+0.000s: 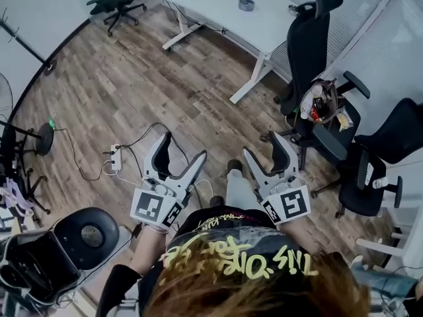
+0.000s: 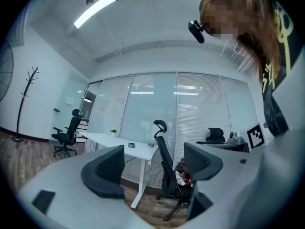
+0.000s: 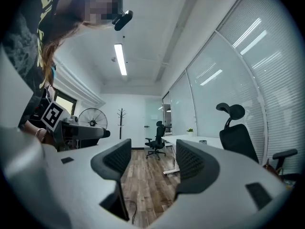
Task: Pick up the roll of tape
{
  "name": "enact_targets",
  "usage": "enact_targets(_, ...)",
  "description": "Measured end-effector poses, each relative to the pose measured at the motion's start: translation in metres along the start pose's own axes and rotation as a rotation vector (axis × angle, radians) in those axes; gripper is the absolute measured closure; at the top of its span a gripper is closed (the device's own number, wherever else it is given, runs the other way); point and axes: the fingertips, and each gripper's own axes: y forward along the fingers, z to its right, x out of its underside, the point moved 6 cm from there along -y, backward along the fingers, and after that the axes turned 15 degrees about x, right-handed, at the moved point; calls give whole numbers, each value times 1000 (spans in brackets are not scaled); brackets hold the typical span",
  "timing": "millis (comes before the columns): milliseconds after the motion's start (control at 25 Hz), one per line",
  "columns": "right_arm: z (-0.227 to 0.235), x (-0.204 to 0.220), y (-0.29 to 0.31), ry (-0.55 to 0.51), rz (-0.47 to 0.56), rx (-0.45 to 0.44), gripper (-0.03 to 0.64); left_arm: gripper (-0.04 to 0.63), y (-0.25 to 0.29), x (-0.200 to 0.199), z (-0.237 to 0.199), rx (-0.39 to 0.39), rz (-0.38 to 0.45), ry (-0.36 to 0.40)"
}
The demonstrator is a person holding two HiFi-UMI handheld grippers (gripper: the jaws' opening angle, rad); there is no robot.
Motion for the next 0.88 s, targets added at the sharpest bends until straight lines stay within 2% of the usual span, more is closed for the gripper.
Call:
enact_targets(280, 22, 8, 45, 27, -7, 26, 339, 213, 33, 5, -32, 12, -8, -6)
enact_targets(480, 39, 17, 100, 36, -4, 24, 340, 222, 65, 4, -75, -3, -13, 4)
enact_targets(760, 83, 14, 197, 18, 29, 9, 341, 229, 142, -10, -146, -22, 23, 38)
enact_targets(880, 105, 6, 235, -2, 43, 1, 340, 232, 178, -17, -169, -7, 40, 43)
